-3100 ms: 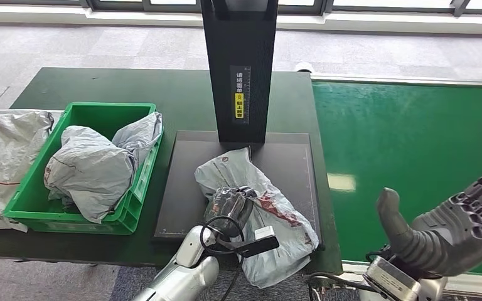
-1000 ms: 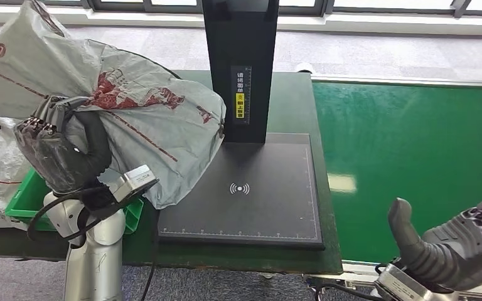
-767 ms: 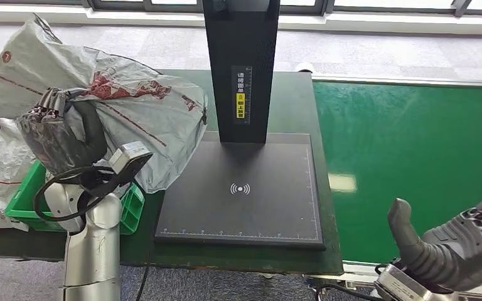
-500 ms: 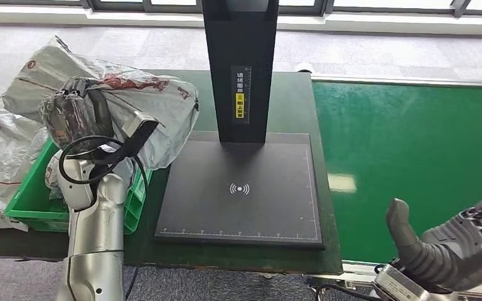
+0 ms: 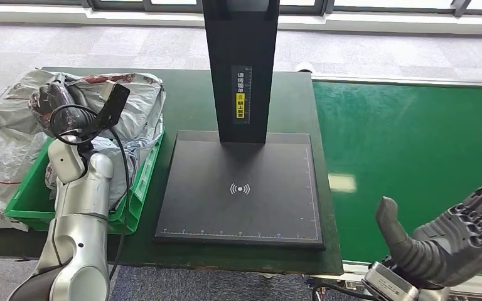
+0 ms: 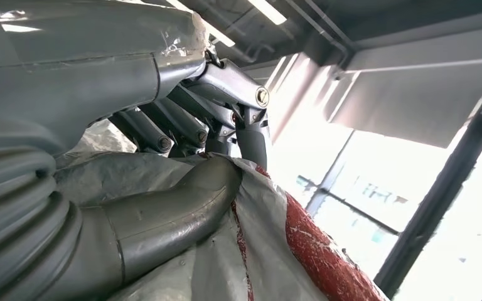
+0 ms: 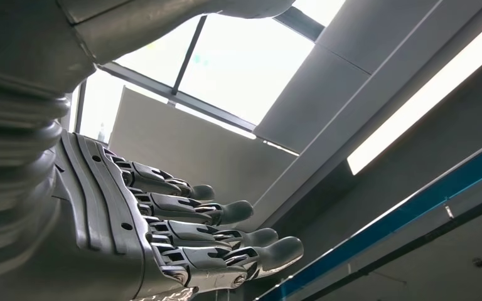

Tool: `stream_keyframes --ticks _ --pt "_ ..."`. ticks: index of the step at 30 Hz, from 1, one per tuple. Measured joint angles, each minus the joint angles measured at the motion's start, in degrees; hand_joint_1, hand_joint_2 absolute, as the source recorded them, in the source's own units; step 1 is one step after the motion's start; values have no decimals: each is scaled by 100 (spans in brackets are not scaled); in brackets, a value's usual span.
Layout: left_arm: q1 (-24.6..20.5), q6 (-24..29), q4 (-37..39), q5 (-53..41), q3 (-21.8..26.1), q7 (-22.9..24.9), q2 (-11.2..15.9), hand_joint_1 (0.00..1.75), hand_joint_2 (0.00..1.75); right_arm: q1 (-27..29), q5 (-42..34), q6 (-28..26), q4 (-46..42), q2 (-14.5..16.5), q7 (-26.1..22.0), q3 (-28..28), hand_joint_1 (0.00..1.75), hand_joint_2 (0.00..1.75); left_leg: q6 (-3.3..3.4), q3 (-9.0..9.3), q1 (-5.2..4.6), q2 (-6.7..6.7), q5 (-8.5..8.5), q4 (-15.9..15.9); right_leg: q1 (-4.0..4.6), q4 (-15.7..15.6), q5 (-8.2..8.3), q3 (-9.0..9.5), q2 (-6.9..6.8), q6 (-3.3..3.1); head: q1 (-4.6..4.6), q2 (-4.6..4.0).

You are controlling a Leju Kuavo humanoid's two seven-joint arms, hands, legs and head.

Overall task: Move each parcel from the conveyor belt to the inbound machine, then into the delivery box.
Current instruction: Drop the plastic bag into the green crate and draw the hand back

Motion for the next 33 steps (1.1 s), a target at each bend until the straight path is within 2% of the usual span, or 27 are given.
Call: stream_keyframes --ticks 6,10,22,26,33 --pt "-198 2 511 -20 0 342 196 173 175 -1 -20 1 9 0 0 0 0 175 0 0 0 0 0 1 0 0 0 0 0 0 0 0" --pt "-243 4 660 -20 0 433 252 16 175 -2 -27 0 19 -1 0 0 0 175 0 0 0 1 0 0 -1 0 0 0 1 0 0 0" --pt "-291 12 824 -20 0 481 321 16 175 -4 -39 0 39 -1 0 0 0 175 -1 1 0 1 1 0 1 0 0 -2 4 0 0 0" --pt "-305 13 853 -20 0 486 331 0 175 -4 -41 0 39 -1 0 0 0 175 -1 1 0 1 1 0 0 0 0 -1 4 0 0 0" --pt "-314 13 853 -14 0 480 332 0 175 -2 -101 0 41 0 1 -3 0 175 0 0 0 1 0 0 0 0 0 -1 4 0 0 0"
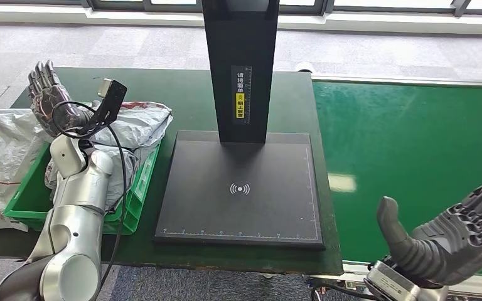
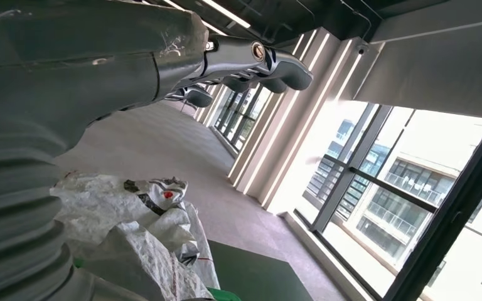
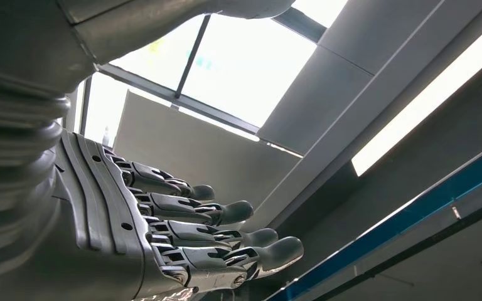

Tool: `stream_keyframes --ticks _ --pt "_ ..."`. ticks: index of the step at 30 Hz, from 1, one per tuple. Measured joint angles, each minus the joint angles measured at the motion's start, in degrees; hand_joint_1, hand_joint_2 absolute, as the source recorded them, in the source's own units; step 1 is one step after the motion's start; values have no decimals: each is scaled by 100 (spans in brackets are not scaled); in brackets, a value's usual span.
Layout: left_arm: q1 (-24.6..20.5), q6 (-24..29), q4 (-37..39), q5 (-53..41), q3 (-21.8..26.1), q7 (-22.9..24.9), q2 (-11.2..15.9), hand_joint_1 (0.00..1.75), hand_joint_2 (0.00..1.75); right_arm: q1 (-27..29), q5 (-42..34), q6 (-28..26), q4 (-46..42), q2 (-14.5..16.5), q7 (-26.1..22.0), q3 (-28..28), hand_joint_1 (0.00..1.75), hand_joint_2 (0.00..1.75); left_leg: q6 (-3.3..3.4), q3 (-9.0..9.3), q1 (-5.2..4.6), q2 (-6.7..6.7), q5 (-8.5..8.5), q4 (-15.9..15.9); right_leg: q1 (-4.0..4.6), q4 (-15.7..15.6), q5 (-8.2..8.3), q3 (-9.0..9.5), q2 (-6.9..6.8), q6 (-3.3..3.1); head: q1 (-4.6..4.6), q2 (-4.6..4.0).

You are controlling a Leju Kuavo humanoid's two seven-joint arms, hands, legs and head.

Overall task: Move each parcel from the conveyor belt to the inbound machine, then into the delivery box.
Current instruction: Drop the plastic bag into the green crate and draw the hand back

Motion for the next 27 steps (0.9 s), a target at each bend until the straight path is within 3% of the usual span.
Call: stream_keyframes --ticks 5,7,10,13,15,18,22,27 --pt "3 0 -115 107 0 -148 -1 0 175 8 -28 0 0 -1 -1 -5 0 175 0 0 0 0 0 0 1 0 0 0 0 0 0 0" --pt "61 1 -320 363 7 -472 -41 0 175 13 -32 0 0 -2 -1 -8 0 175 0 0 0 2 0 0 1 0 0 0 1 0 0 0" --pt "255 13 -1002 1348 109 -1755 -268 0 175 15 -35 0 1 -2 1 -13 0 175 0 0 -1 2 -1 0 -1 0 -1 -2 0 0 0 0" --pt "394 -42 -1393 3314 233 -3609 -625 0 175 11 -75 0 33 0 7 -14 0 175 2 -1 -3 -22 -2 0 -5 0 -6 9 -24 3 0 0" --pt "586 -249 -1576 4646 216 -4400 -837 0 175 7 -99 0 117 1 7 1 0 175 4 0 -4 -23 -4 1 -7 0 -6 12 -26 4 0 0" --pt "1053 -735 -2073 5899 -90 -4658 -1067 0 175 0 -150 1 378 -2 -1 131 0 175 7 1 -6 -10 -7 1 -8 -1 -6 8 -13 5 0 0" --pt "1635 -1341 -2755 6962 -704 -4688 -1147 0 175 -18 -522 21 880 -48 -1 478 0 175 7 1 -9 -10 -6 0 -1 -1 -6 8 -13 4 1 0" --pt "2581 -2729 -3729 8296 -1702 -4700 -1146 0 175 -162 -869 615 1598 -125 -1 1137 0 175 0 0 -8 -6 -10 -2 2 0 -9 4 -7 1 0 0"
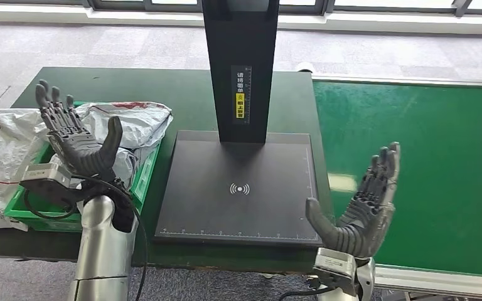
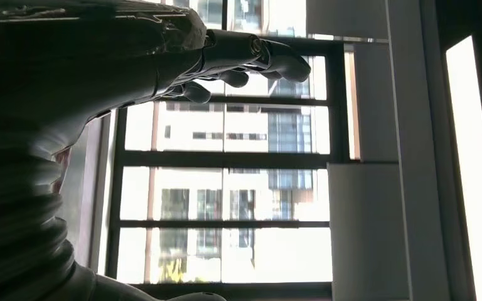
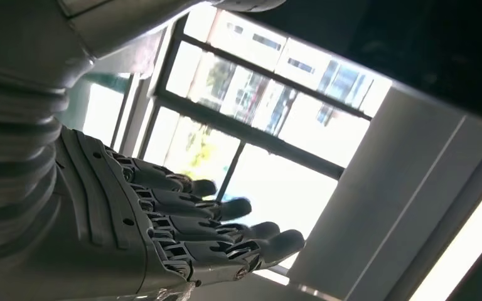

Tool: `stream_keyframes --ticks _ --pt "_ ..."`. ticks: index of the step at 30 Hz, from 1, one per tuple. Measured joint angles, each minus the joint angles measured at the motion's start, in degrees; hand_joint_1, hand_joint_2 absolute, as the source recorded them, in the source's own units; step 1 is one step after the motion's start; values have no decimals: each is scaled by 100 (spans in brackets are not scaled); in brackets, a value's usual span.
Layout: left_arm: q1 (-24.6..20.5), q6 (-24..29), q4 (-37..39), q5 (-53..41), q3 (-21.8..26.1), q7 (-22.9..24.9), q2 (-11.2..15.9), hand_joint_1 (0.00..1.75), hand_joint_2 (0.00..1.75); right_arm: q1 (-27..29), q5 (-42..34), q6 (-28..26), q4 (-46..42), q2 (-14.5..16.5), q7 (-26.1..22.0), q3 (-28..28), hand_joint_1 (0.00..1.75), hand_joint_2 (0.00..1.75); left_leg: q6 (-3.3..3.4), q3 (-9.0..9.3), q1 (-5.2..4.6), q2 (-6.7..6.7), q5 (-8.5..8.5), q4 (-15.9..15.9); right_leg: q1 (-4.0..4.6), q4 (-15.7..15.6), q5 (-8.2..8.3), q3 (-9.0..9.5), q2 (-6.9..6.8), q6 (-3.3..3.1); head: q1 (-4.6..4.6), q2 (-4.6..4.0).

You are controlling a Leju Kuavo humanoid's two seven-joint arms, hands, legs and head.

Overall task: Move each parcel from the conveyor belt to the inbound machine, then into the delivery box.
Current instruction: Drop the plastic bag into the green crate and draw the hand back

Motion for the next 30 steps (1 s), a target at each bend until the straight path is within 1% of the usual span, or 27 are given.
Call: stream_keyframes --ticks 3,7,10,14,17,21,22,30 --pt "368 -375 -327 214 -442 0 1 0 175 -68 -74 169 186 -16 -1 242 0 175 0 -4 1 -4 0 0 -1 0 -2 0 -6 -2 1 0" --pt "681 -1022 -477 430 -782 1 -11 0 175 -164 -552 273 302 -41 0 567 0 175 1 -5 1 -3 -1 0 -4 0 -2 1 -5 -1 1 0" --pt "789 -1378 -485 635 -892 2 -15 0 175 -247 -742 319 349 -60 0 793 0 175 2 -5 1 -4 -1 0 -4 0 -2 2 -6 -1 2 0" --pt "940 -1526 -437 1047 -904 9 -10 0 175 -405 -705 357 575 -65 1 855 0 175 2 -2 1 -4 0 0 -3 0 -1 4 -6 -1 2 0" --pt "1039 -1401 -397 1008 -904 12 0 0 175 -491 -754 255 755 -68 1 855 0 175 2 -3 1 -9 1 1 -3 0 -1 4 -13 -1 2 0" --pt "1044 -668 -191 807 -904 16 4 0 175 -591 -959 90 891 -72 1 852 0 175 2 -3 1 -10 2 1 -3 0 -1 3 -13 -1 2 0" --pt "1041 -553 -125 782 -904 18 5 0 175 -610 -976 72 919 -72 1 852 0 175 2 -4 1 -10 2 1 -3 0 -1 2 -13 -1 2 0" --pt "1035 -456 115 754 -904 20 5 0 175 -694 -993 54 1041 -71 1 850 0 175 2 -5 1 -10 1 1 -3 0 -1 1 -13 -1 2 0"
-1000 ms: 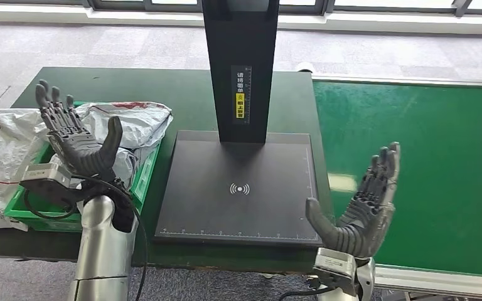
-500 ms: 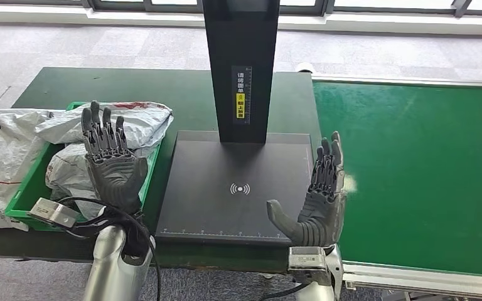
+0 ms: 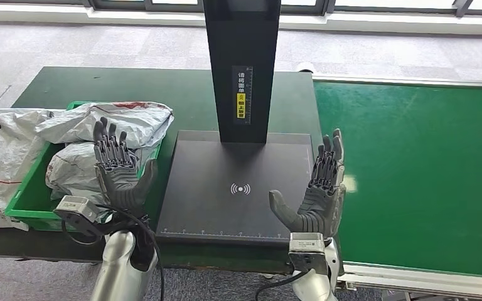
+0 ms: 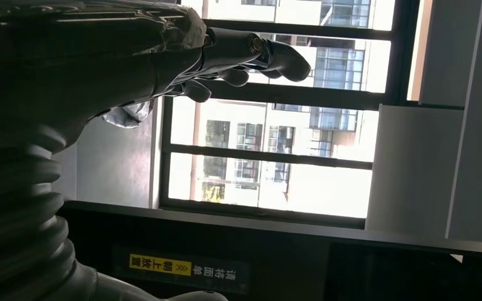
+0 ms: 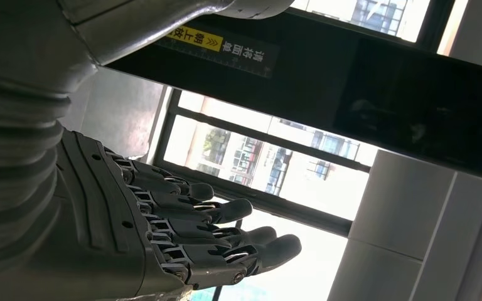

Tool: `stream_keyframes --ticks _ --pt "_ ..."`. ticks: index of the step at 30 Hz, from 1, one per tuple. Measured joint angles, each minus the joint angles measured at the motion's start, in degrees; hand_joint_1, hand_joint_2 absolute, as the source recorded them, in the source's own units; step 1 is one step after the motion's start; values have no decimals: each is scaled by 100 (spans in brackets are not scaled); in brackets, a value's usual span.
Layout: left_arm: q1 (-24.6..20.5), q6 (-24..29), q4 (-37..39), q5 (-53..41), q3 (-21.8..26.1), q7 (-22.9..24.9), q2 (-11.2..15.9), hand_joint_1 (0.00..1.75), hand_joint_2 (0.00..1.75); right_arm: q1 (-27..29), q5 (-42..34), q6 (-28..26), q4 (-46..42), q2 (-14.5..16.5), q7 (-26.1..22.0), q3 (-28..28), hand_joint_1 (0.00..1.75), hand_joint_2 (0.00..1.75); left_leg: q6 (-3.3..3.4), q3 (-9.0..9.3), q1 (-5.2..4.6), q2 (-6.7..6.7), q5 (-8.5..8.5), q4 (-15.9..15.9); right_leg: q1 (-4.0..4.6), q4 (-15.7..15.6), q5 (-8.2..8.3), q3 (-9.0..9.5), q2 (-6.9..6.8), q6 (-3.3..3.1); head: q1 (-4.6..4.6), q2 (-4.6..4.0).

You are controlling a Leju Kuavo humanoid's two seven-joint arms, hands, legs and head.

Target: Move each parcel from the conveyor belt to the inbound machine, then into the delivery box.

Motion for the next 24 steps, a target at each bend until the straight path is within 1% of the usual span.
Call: stream_keyframes --ticks 3,9,14,19,24 --pt "0 -10 44 -20 0 0 0 0 175 -13 -37 -55 33 1 1 0 0 175 0 0 0 0 0 0 0 0 0 0 0 0 0 0" --pt "9 -24 54 -227 0 0 0 0 175 -33 -162 -384 104 -2 2 -25 0 175 0 0 0 0 0 0 0 0 0 0 0 0 0 0" --pt "51 -167 45 -157 0 0 0 0 175 40 -220 -418 123 -22 1 -156 0 175 0 0 0 0 0 0 0 0 0 0 0 0 0 0" --pt "102 -66 5 -162 0 -1 4 0 175 109 -18 -510 171 -43 1 -244 0 175 0 -2 0 -1 -1 0 0 0 0 -1 0 0 0 0" --pt "185 -144 -71 -71 0 0 13 0 175 155 18 -571 216 -43 2 -283 0 175 0 -2 0 0 -1 0 1 0 0 -2 1 0 0 0"
